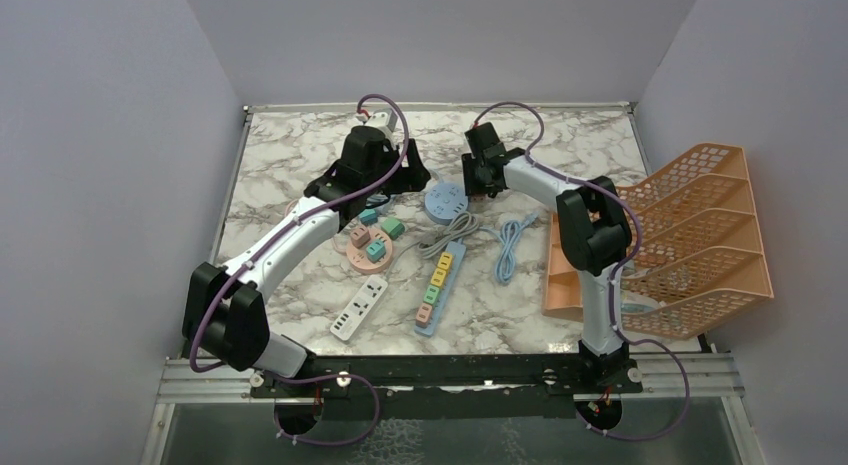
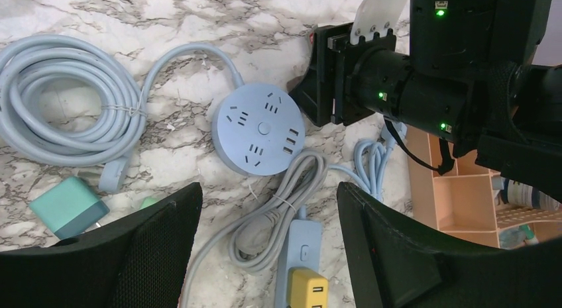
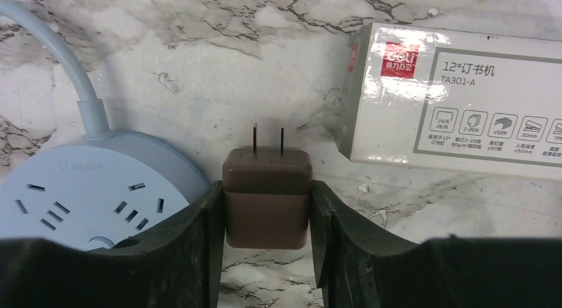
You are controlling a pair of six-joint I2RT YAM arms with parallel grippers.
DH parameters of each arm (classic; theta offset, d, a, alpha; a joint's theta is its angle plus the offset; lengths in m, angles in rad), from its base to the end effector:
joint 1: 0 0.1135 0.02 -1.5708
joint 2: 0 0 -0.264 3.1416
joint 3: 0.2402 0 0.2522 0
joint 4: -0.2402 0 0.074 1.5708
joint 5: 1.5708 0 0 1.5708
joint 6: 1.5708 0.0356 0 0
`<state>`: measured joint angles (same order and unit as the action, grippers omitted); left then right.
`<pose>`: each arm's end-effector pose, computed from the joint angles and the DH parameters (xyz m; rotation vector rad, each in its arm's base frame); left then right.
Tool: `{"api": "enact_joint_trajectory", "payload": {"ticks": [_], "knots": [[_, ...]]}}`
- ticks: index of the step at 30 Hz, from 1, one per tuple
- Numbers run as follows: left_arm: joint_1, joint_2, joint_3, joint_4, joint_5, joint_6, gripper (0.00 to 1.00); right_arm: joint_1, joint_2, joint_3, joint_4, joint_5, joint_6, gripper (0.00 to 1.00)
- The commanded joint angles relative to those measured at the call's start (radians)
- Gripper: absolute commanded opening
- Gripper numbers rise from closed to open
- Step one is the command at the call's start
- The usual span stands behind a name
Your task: Insert the plug
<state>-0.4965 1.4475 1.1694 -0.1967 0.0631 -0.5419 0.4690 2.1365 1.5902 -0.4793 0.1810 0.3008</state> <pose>0.2952 -0.1625 0.3159 -0.0073 2.1206 -0.7002 0.4119 0.2015 0.1672 -0.1509 2.5665 0.0536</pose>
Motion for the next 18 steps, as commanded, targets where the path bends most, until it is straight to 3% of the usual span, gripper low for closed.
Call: {"api": "enact_joint_trajectory", "payload": {"ticks": [1, 10, 18], "knots": [[0.006, 0.005, 0.015, 0.03, 0.046, -0.019, 0.76, -0.01, -0.066, -0.005, 0.068, -0.026, 0.069, 0.33], [-0.007, -0.038, -0.068, 0.161, 0.055, -0.087, 0.76, -0.013, -0.305, -0.091, 0.099, -0.196, 0.403, 0.33], [-0.147, -0.038, -0.132, 0.339, -0.112, -0.12, 0.76, -0.016, -0.472, -0.212, 0.167, -0.367, 0.777, 0.33]]}}
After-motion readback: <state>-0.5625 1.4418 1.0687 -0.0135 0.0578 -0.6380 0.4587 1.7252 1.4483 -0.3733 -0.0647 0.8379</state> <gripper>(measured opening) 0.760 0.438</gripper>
